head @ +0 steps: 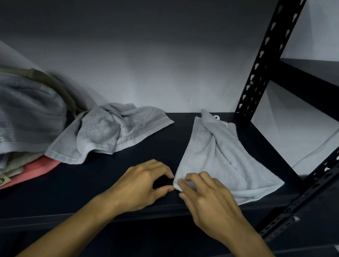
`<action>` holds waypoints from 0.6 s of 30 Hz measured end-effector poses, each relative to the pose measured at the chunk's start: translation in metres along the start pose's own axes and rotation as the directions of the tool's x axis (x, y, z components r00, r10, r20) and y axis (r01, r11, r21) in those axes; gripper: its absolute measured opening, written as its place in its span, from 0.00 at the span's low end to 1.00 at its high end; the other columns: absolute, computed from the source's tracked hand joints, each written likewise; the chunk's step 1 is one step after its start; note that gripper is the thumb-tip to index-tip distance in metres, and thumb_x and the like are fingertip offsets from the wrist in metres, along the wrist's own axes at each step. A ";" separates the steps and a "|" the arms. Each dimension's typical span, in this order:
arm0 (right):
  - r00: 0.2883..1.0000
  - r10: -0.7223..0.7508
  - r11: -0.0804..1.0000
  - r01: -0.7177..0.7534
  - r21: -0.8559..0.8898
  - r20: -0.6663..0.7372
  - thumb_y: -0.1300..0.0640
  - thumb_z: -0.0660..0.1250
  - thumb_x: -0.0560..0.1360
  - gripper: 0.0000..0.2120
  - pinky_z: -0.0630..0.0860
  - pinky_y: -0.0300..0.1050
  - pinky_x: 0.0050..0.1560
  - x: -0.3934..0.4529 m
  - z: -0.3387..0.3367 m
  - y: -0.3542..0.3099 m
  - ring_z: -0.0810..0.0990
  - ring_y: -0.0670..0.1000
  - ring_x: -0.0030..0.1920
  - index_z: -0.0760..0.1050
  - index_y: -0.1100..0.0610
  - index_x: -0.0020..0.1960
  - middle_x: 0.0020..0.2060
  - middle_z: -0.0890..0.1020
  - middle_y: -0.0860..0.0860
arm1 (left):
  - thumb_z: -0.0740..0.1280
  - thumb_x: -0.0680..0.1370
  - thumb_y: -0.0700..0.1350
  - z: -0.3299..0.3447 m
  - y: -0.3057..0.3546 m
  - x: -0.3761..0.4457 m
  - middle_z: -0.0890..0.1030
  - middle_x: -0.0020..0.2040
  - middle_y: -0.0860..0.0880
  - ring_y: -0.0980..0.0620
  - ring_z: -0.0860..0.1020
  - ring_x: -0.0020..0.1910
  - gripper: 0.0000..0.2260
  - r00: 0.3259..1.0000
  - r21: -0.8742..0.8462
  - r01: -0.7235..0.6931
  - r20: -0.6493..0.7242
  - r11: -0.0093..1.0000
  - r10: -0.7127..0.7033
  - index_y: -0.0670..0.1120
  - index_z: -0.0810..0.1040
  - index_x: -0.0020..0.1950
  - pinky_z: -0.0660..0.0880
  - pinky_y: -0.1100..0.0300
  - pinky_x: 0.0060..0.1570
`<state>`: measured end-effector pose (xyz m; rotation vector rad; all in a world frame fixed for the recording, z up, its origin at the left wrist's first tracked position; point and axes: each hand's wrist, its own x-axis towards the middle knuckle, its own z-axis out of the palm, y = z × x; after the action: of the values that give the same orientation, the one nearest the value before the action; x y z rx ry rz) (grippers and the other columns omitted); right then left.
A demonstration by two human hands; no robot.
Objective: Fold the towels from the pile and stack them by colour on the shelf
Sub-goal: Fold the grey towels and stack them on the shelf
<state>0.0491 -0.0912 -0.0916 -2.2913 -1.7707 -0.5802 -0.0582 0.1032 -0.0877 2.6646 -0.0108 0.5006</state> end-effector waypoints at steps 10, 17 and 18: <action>0.946 0.283 0.949 -0.251 0.192 -0.161 0.50 0.60 0.79 0.14 0.73 0.39 0.42 -0.025 -0.030 0.031 0.74 0.47 0.57 0.81 0.51 0.58 0.56 0.78 0.48 | 0.63 0.80 0.55 -0.007 0.002 0.001 0.78 0.61 0.60 0.64 0.72 0.64 0.13 0.974 0.106 -0.223 0.062 0.969 0.218 0.53 0.83 0.58 0.79 0.62 0.50; 0.535 0.809 0.584 -0.779 -0.228 0.242 0.52 0.54 0.82 0.20 0.73 0.55 0.55 -0.037 -0.054 0.111 0.68 0.59 0.64 0.68 0.56 0.71 0.63 0.73 0.57 | 0.61 0.80 0.57 0.000 0.010 0.011 0.79 0.58 0.60 0.66 0.72 0.63 0.14 0.975 0.094 -0.220 0.056 0.971 0.216 0.52 0.83 0.49 0.80 0.60 0.47; 0.503 0.812 0.577 -0.769 -0.277 0.295 0.50 0.53 0.82 0.19 0.72 0.53 0.55 -0.036 -0.055 0.114 0.69 0.59 0.63 0.68 0.56 0.70 0.63 0.73 0.57 | 0.61 0.80 0.58 0.000 0.010 0.012 0.80 0.58 0.60 0.66 0.72 0.62 0.14 0.976 0.095 -0.216 0.056 0.972 0.212 0.52 0.83 0.49 0.80 0.60 0.46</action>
<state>0.1406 -0.1745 -0.0465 -3.0764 -0.5357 -0.0154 -0.0482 0.0950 -0.0797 2.7887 -0.2972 0.5200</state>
